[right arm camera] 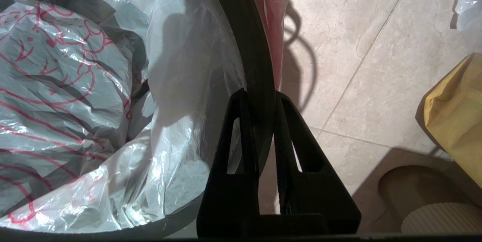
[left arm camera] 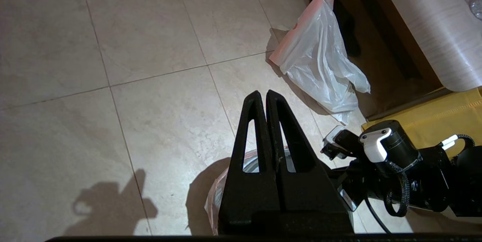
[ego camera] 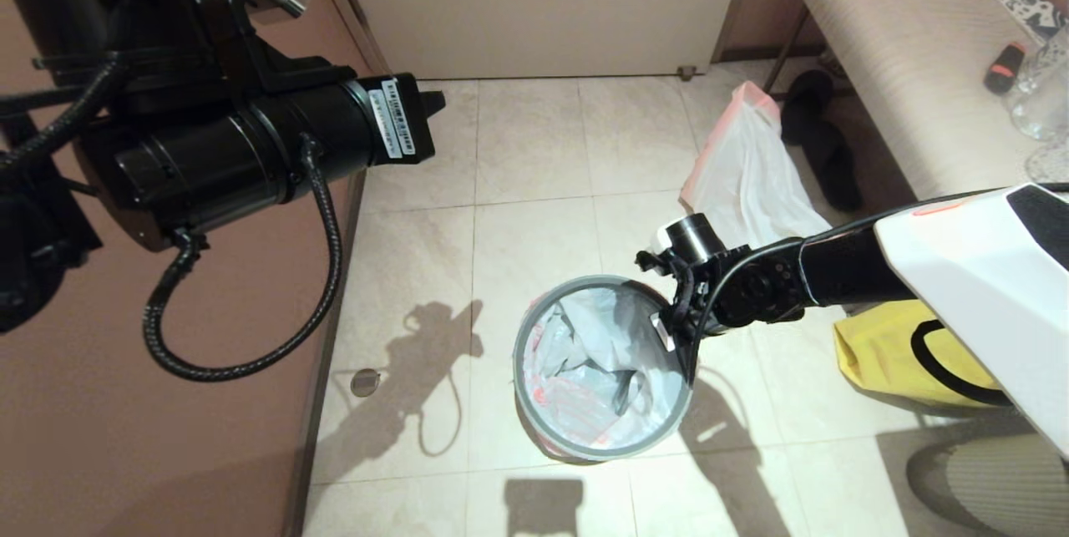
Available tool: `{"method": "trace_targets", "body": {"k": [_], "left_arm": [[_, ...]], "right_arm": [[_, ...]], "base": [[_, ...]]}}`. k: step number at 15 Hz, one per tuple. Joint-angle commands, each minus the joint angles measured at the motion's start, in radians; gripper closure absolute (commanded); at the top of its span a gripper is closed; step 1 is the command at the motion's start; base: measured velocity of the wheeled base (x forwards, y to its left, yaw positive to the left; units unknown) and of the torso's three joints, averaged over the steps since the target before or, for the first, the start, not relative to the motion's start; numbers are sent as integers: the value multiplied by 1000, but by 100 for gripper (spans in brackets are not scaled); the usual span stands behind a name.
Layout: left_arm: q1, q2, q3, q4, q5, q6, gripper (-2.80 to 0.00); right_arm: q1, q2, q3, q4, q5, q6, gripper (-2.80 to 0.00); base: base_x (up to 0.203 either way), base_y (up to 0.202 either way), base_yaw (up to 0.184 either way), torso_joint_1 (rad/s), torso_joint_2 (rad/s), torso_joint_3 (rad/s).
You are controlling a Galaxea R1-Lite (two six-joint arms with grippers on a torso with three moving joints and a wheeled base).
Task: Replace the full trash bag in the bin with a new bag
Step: Place the trash can ring on the trash can
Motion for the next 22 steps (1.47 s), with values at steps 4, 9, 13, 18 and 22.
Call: {"method": "trace_targets", "body": {"k": [4,9,13,18,22], "left_arm": [[-2,8,0,-4,1,-1,0],[-1,7,0,-4,1,-1,0],[0,7,-1,-2,1,-1,0],[-3,2,-16,65,-5,1,0],[-3,5,-15,74,-5,2,0]], "right_arm": [[0,40,-1,-13,-1,-1,0],[0,51,-4,-59,5,-1,0],[8,56,-1,-59,1,-3,0],[12,32,-1,-59,2,-9,-280],[14,3,8,-56,-2,-6,-280]], "base": [[0,0,0,0,0,0],[0,0,0,0,0,0],[0,0,0,0,0,0],[0,0,0,0,0,0],[0,0,0,0,0,0]]}}
